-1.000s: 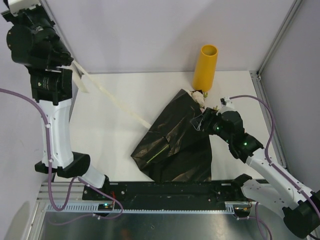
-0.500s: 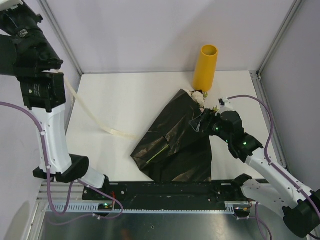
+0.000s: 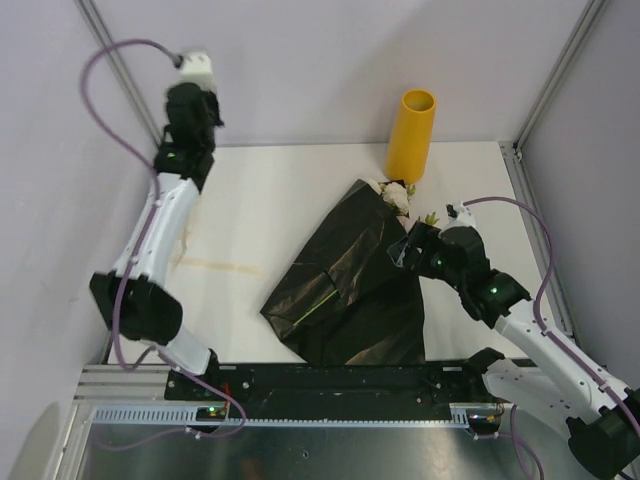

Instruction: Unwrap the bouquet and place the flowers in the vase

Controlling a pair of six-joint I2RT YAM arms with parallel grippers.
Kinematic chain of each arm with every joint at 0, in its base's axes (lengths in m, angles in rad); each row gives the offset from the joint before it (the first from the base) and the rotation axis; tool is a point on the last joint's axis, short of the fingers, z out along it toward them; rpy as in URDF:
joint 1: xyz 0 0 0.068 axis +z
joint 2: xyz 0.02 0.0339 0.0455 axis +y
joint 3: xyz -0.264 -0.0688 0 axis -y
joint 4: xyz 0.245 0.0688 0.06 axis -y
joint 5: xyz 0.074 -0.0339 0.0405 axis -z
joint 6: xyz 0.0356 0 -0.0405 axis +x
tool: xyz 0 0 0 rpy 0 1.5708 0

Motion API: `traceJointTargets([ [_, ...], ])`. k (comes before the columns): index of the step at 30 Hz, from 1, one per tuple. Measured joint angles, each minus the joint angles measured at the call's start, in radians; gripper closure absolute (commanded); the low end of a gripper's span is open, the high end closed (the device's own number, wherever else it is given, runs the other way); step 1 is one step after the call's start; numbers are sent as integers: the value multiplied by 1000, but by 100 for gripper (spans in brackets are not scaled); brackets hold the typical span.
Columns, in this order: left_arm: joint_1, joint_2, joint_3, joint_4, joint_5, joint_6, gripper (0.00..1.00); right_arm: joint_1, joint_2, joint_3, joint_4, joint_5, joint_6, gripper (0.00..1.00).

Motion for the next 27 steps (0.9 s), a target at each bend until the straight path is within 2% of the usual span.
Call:
traceJointTargets([
  [3, 0, 97, -113, -84, 39, -43, 50, -2, -1, -4, -14, 16, 10, 10],
  [7, 0, 132, -194, -196, 75, -103, 16, -3, 3, -29, -10, 13, 15, 11],
  [9, 0, 109, -217, -216, 94, -138, 9, -4, 12, -49, 4, 6, 22, 12],
  [13, -14, 2, -272, -236, 122, -182, 6, -13, 42, -89, 41, -7, 38, 14],
  [16, -66, -118, -336, -245, 130, -185, 8, -32, 81, -103, 66, -8, 44, 15],
  [22, -341, -303, -521, -246, 165, -191, 11, -97, 133, -151, 165, -54, 50, 18],
  [27, -543, -318, -661, -258, 201, -237, 15, -133, 195, -174, 278, -145, 51, 34],
])
